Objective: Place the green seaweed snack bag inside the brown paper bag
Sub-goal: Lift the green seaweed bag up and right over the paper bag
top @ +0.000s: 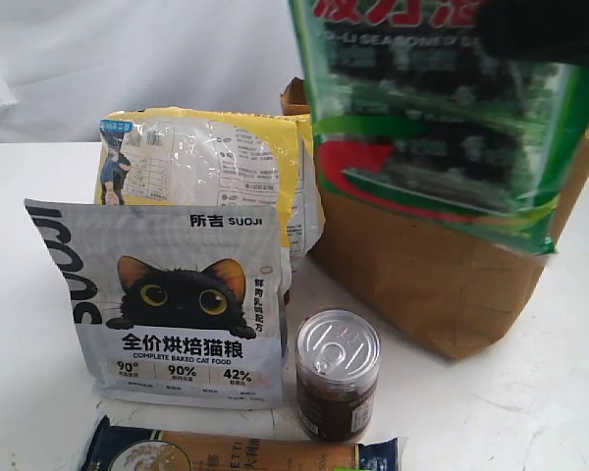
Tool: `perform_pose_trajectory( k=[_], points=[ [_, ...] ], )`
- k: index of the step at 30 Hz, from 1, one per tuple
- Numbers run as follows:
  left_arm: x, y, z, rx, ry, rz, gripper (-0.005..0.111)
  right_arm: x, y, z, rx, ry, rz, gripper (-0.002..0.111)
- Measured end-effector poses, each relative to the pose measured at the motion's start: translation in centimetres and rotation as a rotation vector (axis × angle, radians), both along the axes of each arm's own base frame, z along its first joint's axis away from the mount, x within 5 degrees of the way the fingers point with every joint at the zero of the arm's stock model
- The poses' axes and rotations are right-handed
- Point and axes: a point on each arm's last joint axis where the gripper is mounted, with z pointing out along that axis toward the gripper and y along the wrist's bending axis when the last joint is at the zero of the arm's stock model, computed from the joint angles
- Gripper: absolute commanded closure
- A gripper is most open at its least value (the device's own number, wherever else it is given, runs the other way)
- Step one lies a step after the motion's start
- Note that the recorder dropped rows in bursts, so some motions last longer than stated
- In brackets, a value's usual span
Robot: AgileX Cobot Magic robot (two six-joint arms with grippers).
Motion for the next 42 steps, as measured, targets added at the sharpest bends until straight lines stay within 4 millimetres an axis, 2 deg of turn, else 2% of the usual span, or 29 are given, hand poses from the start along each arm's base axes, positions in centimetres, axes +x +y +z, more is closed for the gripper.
perform_pose_trajectory(
  k=[7, 10, 14, 17, 21, 23, 29, 33, 39, 42],
  points=[
    [0.0, 0.0, 0.0, 0.0, 0.0, 0.0, 0.107, -1.4, -2.8, 1.9, -0.071, -0.041, -0.161, 0.108],
    [0.0, 0.0, 0.0, 0.0, 0.0, 0.0, 0.107, -1.0, -4.1, 2.6, -0.133, -0.093, -0.28, 0.108],
    [0.0, 0.0, 0.0, 0.0, 0.0, 0.0, 0.107, -0.6, -4.8, 3.4, -0.139, -0.168, -0.372, 0.108],
    [0.0, 0.0, 0.0, 0.0, 0.0, 0.0, 0.107, 0.9, -4.0, 3.2, -0.134, -0.182, -0.373, 0.108],
    [0.0, 0.0, 0.0, 0.0, 0.0, 0.0, 0.107, 4.5, -2.8, 2.4, -0.129, -0.198, -0.4, 0.108],
    [0.0, 0.0, 0.0, 0.0, 0.0, 0.0, 0.107, 5.6, -2.7, 2.3, -0.118, -0.222, -0.413, 0.108],
    [0.0, 0.0, 0.0, 0.0, 0.0, 0.0, 0.107, 8.1, -1.8, 2.6, -0.032, -0.256, -0.39, 0.108],
    [0.0, 0.0, 0.0, 0.0, 0.0, 0.0, 0.107, 9.6, -0.7, 1.8, -0.028, -0.261, -0.329, 0.108],
    [0.0, 0.0, 0.0, 0.0, 0.0, 0.0, 0.107, 12.8, -1.0, -0.2, -0.043, -0.203, -0.334, 0.108],
    [0.0, 0.0, 0.0, 0.0, 0.0, 0.0, 0.107, 13.5, -1.6, -0.4, -0.008, -0.199, -0.333, 0.108]
  ],
)
